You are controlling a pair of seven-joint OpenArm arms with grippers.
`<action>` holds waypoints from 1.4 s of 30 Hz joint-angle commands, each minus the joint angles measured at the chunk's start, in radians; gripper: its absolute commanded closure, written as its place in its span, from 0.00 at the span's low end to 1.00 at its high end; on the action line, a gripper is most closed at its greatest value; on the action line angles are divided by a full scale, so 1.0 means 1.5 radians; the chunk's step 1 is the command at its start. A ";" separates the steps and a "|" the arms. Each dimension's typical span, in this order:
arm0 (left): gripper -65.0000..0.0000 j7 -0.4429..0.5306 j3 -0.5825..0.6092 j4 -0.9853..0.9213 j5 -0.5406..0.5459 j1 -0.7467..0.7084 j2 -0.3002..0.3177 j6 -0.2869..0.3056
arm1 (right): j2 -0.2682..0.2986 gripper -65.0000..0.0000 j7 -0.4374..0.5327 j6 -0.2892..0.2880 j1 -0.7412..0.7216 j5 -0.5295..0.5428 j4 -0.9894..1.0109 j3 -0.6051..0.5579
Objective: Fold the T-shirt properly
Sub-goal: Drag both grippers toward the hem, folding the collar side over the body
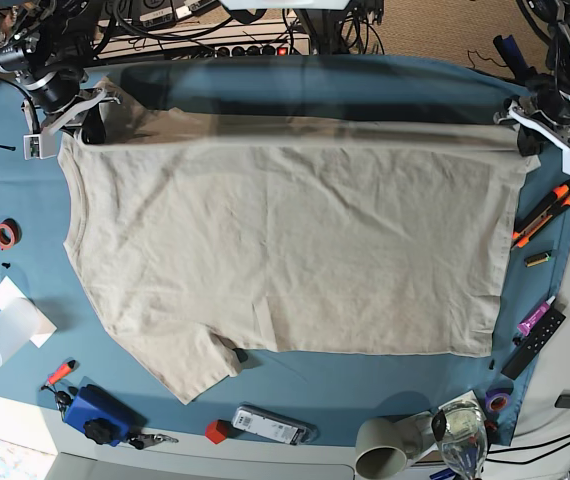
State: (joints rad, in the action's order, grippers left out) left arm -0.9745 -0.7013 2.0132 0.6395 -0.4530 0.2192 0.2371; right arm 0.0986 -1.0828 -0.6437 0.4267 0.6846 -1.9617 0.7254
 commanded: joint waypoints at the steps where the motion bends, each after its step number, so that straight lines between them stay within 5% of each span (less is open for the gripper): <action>1: 1.00 0.017 0.001 0.007 -0.001 0.004 0.010 0.000 | 0.008 1.00 0.027 0.005 -0.001 -0.002 -0.009 0.005; 14: 1.00 0.078 0.113 -0.003 -0.164 0.062 0.011 -0.041 | 0.008 1.00 0.058 0.006 -0.028 -0.054 -0.009 0.004; 35: 1.00 0.082 0.124 -0.144 -0.159 0.190 0.013 -0.036 | 0.008 1.00 0.094 0.008 -0.115 -0.088 0.084 0.004; 42: 1.00 0.100 0.187 -0.146 -0.200 0.210 0.013 -0.036 | 0.009 1.00 0.095 0.008 -0.173 -0.108 0.154 0.004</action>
State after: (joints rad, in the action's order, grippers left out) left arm -0.8494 -0.4152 1.7794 0.3389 -0.1520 0.2249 0.1867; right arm 0.0967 -0.9714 -0.6361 0.1757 0.5076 -1.7119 0.7261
